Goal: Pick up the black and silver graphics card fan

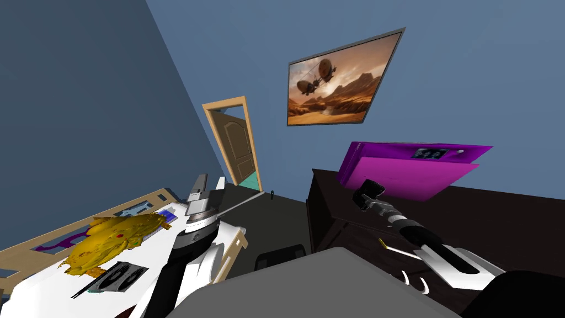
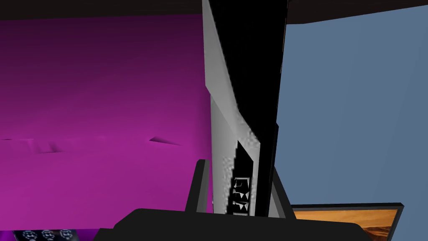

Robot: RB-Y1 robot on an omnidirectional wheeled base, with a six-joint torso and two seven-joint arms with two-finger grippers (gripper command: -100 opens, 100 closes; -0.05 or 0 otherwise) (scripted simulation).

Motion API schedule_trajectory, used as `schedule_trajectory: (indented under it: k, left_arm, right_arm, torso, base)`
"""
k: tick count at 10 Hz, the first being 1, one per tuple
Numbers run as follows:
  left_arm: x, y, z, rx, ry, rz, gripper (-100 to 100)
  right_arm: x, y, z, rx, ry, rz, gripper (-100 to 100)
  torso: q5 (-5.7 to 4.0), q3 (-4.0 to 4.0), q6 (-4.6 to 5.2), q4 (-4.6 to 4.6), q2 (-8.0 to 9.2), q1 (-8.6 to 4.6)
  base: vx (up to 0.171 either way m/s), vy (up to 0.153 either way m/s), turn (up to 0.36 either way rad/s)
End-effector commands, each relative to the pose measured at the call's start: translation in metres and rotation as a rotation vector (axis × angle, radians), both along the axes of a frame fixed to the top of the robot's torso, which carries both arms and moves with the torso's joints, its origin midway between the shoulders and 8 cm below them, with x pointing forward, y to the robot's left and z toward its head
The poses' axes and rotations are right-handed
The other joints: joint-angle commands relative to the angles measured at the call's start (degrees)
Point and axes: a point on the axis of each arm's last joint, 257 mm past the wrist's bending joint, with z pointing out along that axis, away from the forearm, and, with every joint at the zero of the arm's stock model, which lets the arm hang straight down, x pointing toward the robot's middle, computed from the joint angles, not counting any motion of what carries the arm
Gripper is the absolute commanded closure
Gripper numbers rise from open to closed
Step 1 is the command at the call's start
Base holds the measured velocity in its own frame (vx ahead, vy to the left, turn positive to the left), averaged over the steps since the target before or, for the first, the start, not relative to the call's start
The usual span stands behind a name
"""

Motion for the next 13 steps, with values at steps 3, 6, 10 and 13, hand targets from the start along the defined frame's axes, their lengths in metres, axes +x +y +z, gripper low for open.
schedule_trajectory:
  k: [3,6,10,13]
  left_arm:
    - [0.000,0.000,0.000,0.000,0.000,0.000,0]
    - [0.000,0.000,0.000,0.000,0.000,0.000,0]
    - [0.000,0.000,0.000,0.000,0.000,0.000,0]
    - [0.000,0.000,0.000,0.000,0.000,0.000,0]
  right_arm:
    - [0.027,0.025,-0.009,0.003,0.023,0.029,100]
    - [0.051,0.045,-0.007,-0.004,0.021,0.053,100]
    - [0.074,0.063,-0.004,-0.029,0.027,0.070,100]
    - [0.095,0.080,0.005,-0.046,0.016,0.078,100]
  torso:
    - [-0.25,-0.10,0.04,-0.11,-0.08,-0.06]
    - [-0.42,-0.17,0.06,-0.20,-0.14,-0.10]
    - [-0.46,-0.14,0.05,-0.19,-0.10,-0.23]
    - [-0.41,-0.15,0.08,-0.17,-0.14,-0.16]
  base:
    - [-0.047,-0.040,-0.064]
    - [-0.043,-0.025,-0.067]
    - [-0.043,-0.040,-0.045]
    - [-0.035,-0.039,-0.070]
